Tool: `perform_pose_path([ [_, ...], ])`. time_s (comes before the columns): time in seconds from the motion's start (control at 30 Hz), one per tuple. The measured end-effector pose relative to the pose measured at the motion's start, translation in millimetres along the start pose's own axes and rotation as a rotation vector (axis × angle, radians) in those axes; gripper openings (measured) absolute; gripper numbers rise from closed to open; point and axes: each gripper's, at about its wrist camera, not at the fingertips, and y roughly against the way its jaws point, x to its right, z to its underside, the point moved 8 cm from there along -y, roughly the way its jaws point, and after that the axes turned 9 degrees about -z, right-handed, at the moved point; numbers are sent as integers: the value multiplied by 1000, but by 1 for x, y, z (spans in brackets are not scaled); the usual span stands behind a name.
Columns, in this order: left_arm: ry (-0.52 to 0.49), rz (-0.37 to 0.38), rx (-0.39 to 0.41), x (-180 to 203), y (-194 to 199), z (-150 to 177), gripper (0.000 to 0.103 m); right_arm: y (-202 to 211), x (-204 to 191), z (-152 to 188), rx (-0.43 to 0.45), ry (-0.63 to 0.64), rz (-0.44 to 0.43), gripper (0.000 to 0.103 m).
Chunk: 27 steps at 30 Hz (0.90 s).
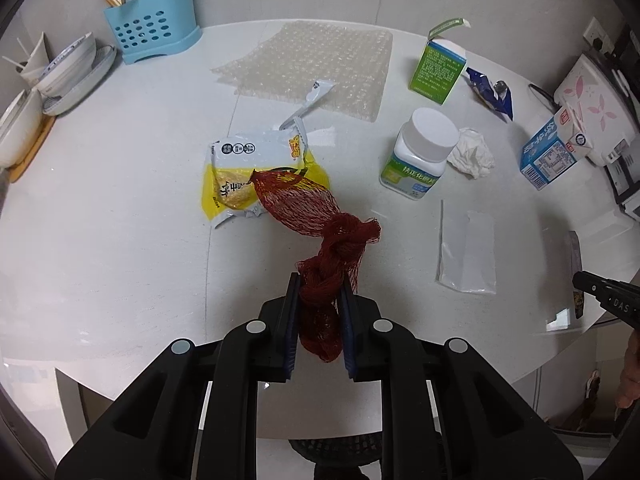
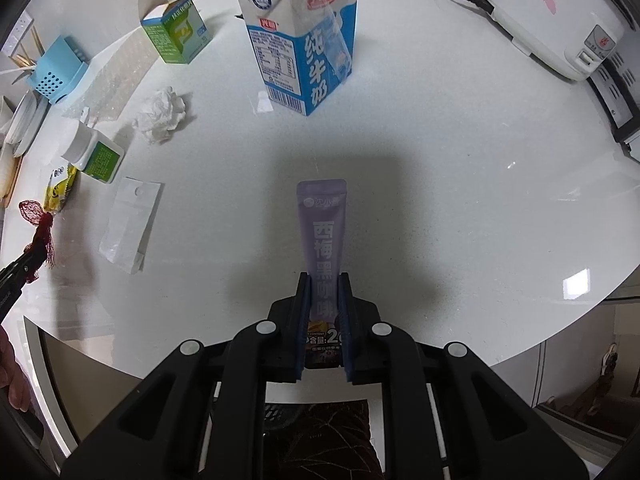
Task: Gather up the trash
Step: 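Carry the red mesh bag and purple packet down over the black trash bin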
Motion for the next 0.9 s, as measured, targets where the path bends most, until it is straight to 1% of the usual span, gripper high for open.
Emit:
perform_pose_path([
  [0.1,1,4,11,-1,8,1,17,7,-6,1,19,3,-1,13],
  [0.2,4,7,21,-2,16,2,17,23,-10,7,40,9,-3,13],
  [0.4,0,12,35,-3,32,6,17,29,-17,8,96,26,-8,13],
  [0.67,-6,29,62,0,54,16,17,55,-36,11,162,57,-24,13],
  [0.9,-14,39,88,2,74,29,17,74,-50,23,203,79,-36,13],
])
